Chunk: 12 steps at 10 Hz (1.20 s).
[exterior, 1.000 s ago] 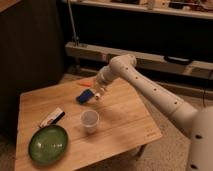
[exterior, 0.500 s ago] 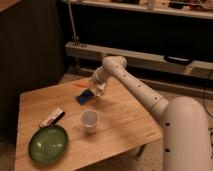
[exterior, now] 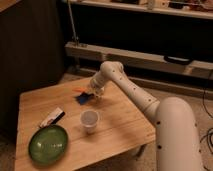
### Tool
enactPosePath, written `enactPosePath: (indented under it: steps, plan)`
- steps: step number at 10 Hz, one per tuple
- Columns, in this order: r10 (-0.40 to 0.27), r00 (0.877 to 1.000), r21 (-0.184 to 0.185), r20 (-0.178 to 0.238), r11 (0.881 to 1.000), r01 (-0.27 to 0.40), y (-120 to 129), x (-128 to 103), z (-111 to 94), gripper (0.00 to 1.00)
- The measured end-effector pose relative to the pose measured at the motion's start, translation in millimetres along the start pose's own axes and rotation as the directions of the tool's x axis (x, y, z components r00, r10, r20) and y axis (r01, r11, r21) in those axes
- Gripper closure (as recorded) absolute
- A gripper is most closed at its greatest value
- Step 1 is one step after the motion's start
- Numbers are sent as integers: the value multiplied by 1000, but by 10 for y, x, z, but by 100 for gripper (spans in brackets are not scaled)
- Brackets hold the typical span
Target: Place the pepper on the white sponge
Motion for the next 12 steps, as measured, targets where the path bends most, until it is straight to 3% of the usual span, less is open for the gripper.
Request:
enactPosePath:
  steps: [5,6,7,10,12]
  plan:
    - [12,999,17,32,1000,-12,-73,-121,180,91]
    - [11,999,21,34,1000,-12,-83,-123,192,85]
    - [10,999,23,37,1000,-10,-90,-123,197,71]
    - [-1,999,23,41,1000,0,-113,-98,167,43]
    - [-2,999,27,37,1000,1,-137,-78,142,38]
